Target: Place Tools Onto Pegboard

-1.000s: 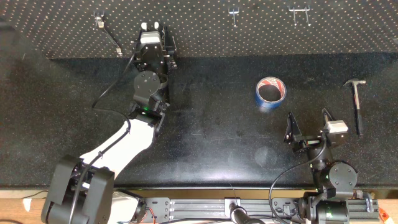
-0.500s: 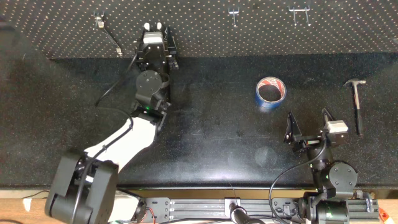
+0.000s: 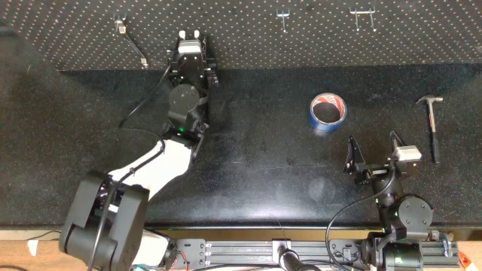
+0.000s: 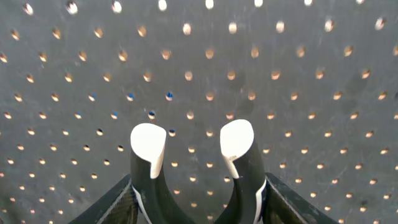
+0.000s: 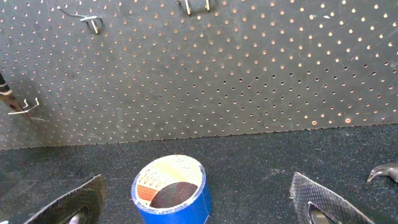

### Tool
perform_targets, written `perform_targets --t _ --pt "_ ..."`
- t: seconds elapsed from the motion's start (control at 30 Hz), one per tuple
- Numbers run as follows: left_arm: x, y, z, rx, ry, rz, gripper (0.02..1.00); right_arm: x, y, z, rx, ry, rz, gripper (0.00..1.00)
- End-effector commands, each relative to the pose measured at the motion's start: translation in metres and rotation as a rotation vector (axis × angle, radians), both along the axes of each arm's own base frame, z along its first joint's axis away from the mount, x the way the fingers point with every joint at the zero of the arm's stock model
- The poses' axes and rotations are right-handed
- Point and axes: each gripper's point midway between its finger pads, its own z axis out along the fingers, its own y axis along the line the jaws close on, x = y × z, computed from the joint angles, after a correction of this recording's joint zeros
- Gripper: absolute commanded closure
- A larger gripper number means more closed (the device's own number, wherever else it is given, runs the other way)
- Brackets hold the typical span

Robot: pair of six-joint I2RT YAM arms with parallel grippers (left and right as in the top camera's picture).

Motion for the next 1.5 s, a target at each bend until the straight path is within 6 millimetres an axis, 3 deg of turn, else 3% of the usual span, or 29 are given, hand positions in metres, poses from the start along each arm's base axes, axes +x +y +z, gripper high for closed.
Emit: perform_targets --t 0.03,0.27,0.33,0.5,1.03,1.1,1.17,1.3,1.5 --pt "0.006 -0.002 0.009 0.001 -0.023 -0.006 0.989 0.000 0.000 -0.002 0.007 0.003 -0.005 0.029" --pt "0.006 -0.002 -0.003 0.018 0.026 -0.006 0.976 0.000 0.000 -0.002 0.007 0.003 -0.005 0.029" --pt "0.006 -0.002 -0.003 0.018 0.026 -0.006 0.798 0.000 0.000 -0.002 0.007 0.003 -0.005 0.029" --pt "0.006 -0.002 -0.003 0.018 0.026 -0.006 0.584 0.000 0.000 -0.002 0.007 0.003 -0.005 0.029" --pt "0.006 -0.001 0.003 0.009 0.000 -0.004 0.264 0.000 0.000 -0.002 0.007 0.003 -0.005 0.029" --pt "0.006 -0.001 0.003 0.009 0.000 -0.004 0.178 0.000 0.000 -0.002 0.007 0.003 -0.005 0.029" --pt "0.006 -0.001 0.004 0.008 -0.002 -0.004 0.020 0.000 0.000 -0.002 0.007 0.003 -0.005 0.029" --pt "0.001 0.001 0.023 -0.005 -0.041 -0.004 0.023 0.000 0.000 -0.002 0.007 0.003 -0.005 0.029" --pt "-0.018 0.018 0.070 -0.023 -0.098 0.019 0.023 0.000 0.000 -0.002 0.007 0.003 -0.005 0.029"
